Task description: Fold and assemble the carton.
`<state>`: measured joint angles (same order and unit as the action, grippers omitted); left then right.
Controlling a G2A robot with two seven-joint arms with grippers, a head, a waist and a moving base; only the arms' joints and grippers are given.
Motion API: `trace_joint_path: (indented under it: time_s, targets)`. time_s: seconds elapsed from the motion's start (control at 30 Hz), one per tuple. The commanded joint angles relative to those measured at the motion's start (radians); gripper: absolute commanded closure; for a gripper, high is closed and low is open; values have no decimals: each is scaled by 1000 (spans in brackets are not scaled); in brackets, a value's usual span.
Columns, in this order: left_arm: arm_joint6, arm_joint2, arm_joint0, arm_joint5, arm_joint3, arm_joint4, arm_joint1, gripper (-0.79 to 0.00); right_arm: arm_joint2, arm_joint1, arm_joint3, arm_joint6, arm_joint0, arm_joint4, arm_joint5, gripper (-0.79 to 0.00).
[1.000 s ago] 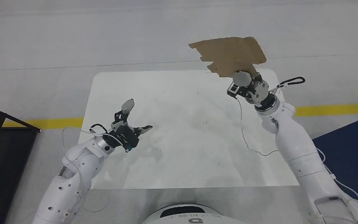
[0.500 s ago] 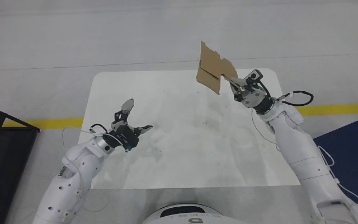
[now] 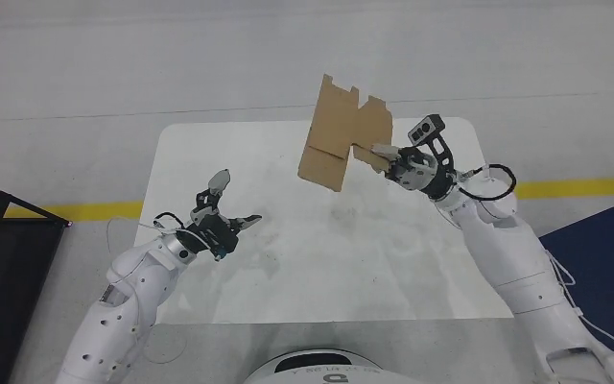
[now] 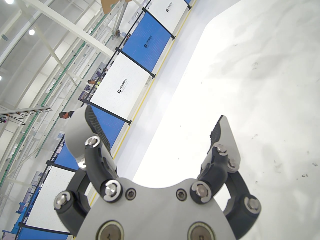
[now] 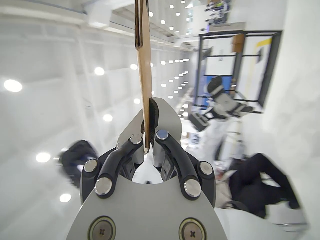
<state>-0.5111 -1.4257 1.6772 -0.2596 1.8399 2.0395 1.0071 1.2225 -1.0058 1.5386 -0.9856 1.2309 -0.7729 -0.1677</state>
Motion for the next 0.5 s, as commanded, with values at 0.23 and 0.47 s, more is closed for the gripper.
trace_joint_path:
  time_s: [0.23,0.47]
  targets:
    - [0,0,0,0,0,0,0,-785,45,14,123,265,115,639,-205,0]
    - [0,0,0,0,0,0,0,-785,74,17,145,302,150,643,-227,0]
